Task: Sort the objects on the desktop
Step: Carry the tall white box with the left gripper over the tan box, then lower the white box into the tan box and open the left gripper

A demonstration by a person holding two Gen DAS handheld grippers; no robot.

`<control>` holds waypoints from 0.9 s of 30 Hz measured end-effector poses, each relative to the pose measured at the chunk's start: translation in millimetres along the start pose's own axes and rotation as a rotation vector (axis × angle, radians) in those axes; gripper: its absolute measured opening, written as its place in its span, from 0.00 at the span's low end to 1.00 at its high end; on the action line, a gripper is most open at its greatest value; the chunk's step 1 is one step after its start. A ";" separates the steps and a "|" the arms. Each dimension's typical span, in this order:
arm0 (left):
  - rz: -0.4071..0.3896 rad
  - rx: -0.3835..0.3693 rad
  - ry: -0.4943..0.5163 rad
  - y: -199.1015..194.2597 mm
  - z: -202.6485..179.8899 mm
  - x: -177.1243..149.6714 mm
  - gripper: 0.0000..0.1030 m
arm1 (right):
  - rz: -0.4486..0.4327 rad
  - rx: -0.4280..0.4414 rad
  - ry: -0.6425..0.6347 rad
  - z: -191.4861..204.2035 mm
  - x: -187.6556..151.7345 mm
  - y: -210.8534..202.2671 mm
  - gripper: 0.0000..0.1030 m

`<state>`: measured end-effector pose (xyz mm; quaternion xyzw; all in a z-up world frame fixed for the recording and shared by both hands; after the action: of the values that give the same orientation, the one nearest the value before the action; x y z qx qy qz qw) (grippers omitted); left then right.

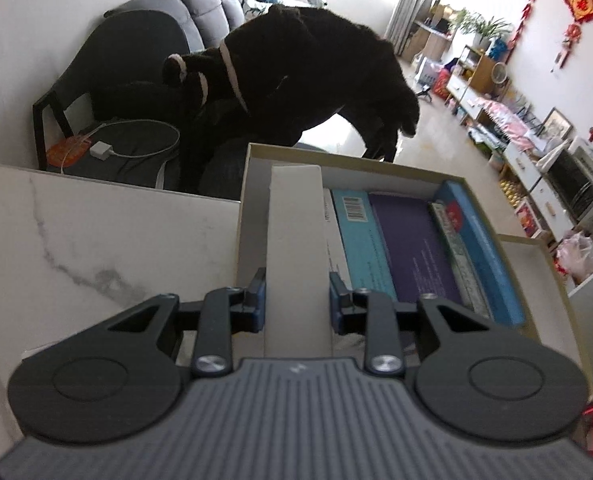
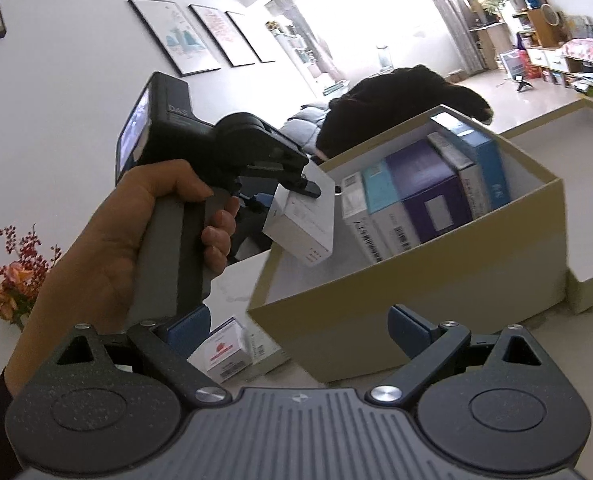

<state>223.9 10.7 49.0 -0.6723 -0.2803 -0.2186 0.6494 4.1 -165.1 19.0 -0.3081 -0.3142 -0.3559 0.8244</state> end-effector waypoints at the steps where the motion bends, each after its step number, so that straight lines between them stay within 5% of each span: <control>1: 0.010 0.008 0.004 3.4 -1.5 1.5 0.26 | -0.003 0.005 0.004 -2.0 0.6 -1.5 0.94; 13: 0.054 0.060 0.008 31.2 -12.3 14.4 0.27 | -0.031 -0.024 0.033 -20.9 5.5 -10.6 0.94; 27: 0.036 0.045 0.049 44.7 -25.5 25.4 0.50 | -0.023 -0.030 0.043 -23.2 3.4 -11.2 0.94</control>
<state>274.1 -12.3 33.7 -0.6569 -0.2570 -0.2168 0.6748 4.2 -189.7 10.5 -0.3092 -0.2947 -0.3766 0.8220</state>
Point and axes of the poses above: each gripper's, at about its wrist camera, not at the fingertips, and y roughly the way its jaws point, z to its left, x to its top, the point moved 2 cm from there along y, roughly the way its jaws point, and after that the axes turned 11 degrees about x, right-handed, at the moved point
